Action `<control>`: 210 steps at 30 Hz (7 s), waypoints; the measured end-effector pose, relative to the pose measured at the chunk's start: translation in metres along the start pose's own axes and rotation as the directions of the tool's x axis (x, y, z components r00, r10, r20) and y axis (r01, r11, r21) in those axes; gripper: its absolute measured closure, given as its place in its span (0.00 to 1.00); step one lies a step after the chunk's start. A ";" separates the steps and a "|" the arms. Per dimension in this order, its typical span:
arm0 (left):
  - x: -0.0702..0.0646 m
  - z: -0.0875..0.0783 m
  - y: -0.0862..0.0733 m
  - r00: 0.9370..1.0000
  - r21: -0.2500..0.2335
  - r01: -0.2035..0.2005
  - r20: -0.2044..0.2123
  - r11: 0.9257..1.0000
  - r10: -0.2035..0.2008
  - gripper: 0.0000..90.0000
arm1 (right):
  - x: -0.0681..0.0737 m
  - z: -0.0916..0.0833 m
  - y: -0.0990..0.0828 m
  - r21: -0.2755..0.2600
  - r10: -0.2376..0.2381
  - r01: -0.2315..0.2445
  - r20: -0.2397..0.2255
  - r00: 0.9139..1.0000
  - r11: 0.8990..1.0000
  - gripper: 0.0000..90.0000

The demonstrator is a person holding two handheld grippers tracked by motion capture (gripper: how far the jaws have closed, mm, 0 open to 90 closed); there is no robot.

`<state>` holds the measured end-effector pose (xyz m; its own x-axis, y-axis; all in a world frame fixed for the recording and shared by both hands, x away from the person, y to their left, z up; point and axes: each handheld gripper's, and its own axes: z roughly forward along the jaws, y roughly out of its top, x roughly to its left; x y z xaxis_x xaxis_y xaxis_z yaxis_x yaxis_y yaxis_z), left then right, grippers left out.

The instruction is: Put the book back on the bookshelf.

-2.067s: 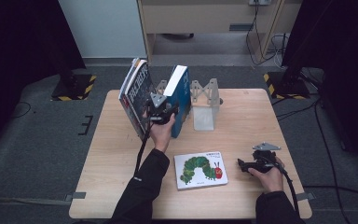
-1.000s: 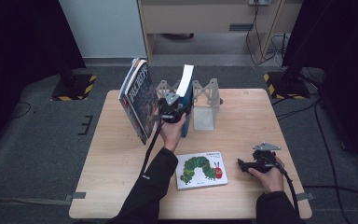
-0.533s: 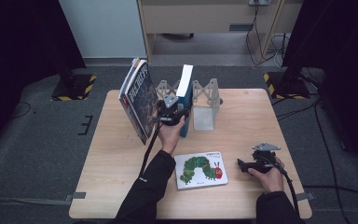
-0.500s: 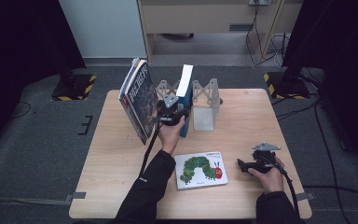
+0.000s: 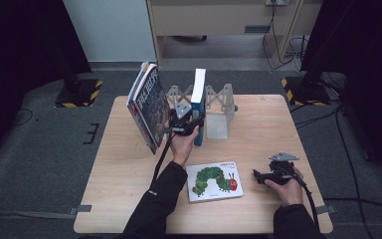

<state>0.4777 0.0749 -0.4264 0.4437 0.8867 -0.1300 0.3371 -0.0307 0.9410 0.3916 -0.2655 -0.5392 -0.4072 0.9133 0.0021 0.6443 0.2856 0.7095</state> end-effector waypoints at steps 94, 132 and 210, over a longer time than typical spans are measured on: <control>0.022 -0.088 -0.111 0.967 0.391 -0.194 0.229 0.900 0.109 0.31 | 0.049 -0.025 0.018 -0.047 0.030 -0.039 -0.173 0.984 0.998 0.29; 0.017 -0.070 -0.137 0.972 0.383 -0.067 0.235 0.922 -0.027 0.24 | 0.082 0.000 0.019 0.057 0.075 -0.060 -0.337 0.939 0.997 0.37; 0.005 -0.079 -0.141 0.948 0.404 0.004 0.290 0.915 -0.132 0.22 | 0.068 -0.022 0.017 -0.080 0.256 -0.333 -0.481 0.838 0.940 0.43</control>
<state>0.3669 0.1198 -0.5354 0.6167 0.7108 -0.3383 0.6455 -0.2107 0.7341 0.3604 -0.2046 -0.5118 -0.4882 0.6990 0.5225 0.6889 -0.0589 0.7224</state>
